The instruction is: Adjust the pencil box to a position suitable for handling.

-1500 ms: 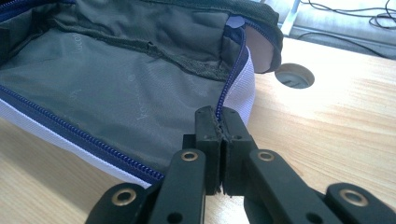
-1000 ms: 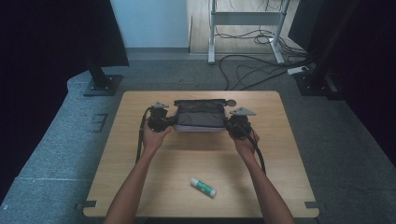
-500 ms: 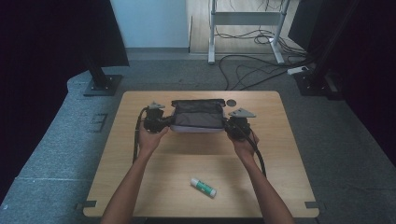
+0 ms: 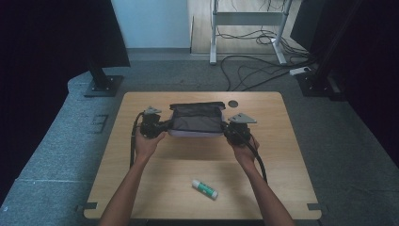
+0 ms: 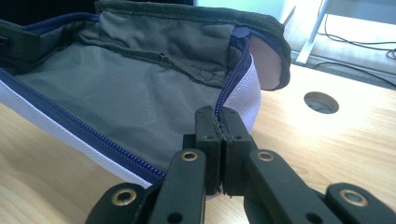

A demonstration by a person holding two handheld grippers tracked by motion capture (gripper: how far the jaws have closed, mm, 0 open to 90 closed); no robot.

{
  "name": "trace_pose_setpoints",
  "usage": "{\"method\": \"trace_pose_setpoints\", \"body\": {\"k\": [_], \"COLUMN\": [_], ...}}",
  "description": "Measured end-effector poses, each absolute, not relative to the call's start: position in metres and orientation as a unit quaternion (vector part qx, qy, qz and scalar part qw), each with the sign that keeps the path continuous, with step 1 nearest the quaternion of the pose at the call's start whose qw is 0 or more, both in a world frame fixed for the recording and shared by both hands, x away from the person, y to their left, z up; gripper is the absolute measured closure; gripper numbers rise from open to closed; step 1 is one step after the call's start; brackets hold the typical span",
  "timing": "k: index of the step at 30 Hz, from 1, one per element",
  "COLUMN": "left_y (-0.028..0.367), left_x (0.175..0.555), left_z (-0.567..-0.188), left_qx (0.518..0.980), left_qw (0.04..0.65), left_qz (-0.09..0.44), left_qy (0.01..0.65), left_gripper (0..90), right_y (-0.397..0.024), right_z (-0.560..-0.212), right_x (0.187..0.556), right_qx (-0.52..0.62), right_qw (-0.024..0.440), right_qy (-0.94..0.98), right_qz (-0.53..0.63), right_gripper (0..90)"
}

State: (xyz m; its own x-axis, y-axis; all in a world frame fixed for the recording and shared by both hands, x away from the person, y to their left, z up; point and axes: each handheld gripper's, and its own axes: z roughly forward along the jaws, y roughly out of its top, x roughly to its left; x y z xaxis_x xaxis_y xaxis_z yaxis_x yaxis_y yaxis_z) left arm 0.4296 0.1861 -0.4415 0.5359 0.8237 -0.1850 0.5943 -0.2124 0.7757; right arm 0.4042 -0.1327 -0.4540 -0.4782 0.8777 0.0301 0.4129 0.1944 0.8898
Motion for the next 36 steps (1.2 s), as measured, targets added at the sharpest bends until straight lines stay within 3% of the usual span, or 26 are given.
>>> {"method": "trace_pose_setpoints", "body": {"k": [36], "left_y": [0.19], "left_x": [0.396], "left_z": [-0.481], "left_qx": [0.778], "left_qw": [0.421], "left_qz": [0.112], "left_qy": [0.454], "left_gripper": [87.0], "right_y": [-0.132], "right_z": [-0.49], "right_x": [0.364], "right_qx": [0.438], "right_qw": [0.238], "right_qy": [0.737], "right_qz": [0.457], "right_gripper": [87.2]}}
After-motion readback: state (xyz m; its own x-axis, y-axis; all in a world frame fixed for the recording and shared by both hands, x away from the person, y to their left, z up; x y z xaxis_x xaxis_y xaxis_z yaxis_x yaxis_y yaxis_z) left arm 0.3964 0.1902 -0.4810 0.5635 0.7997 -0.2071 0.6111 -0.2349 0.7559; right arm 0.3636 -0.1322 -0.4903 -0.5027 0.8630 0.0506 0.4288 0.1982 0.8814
